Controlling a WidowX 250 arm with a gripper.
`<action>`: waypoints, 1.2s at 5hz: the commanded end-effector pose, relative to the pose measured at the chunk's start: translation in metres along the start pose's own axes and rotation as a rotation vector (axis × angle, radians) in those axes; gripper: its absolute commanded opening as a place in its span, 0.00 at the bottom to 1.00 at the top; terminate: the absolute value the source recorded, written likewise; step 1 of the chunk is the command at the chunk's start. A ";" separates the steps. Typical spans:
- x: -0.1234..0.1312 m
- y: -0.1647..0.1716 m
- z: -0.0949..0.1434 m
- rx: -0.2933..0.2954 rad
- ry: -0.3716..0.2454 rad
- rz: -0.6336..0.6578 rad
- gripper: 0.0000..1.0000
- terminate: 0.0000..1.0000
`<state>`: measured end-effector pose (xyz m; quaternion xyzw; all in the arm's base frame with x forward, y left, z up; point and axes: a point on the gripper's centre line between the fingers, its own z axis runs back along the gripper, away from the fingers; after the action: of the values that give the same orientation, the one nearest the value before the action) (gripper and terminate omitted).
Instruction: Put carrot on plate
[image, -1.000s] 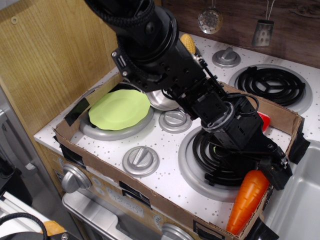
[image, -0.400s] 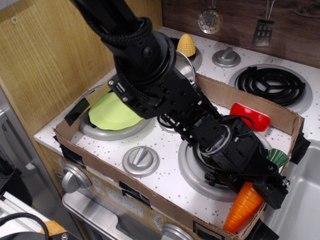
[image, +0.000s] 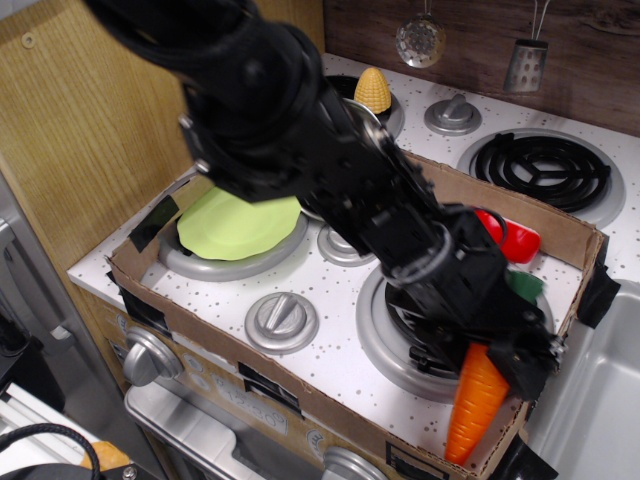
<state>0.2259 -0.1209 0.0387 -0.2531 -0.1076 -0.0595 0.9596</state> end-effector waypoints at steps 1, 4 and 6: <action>0.018 0.004 0.062 0.315 -0.056 -0.087 0.00 0.00; 0.021 0.079 0.112 0.625 -0.017 -0.353 0.00 0.00; 0.024 0.125 0.126 0.721 0.113 -0.526 0.00 0.00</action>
<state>0.2424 0.0567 0.0722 0.1310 -0.1097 -0.2802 0.9446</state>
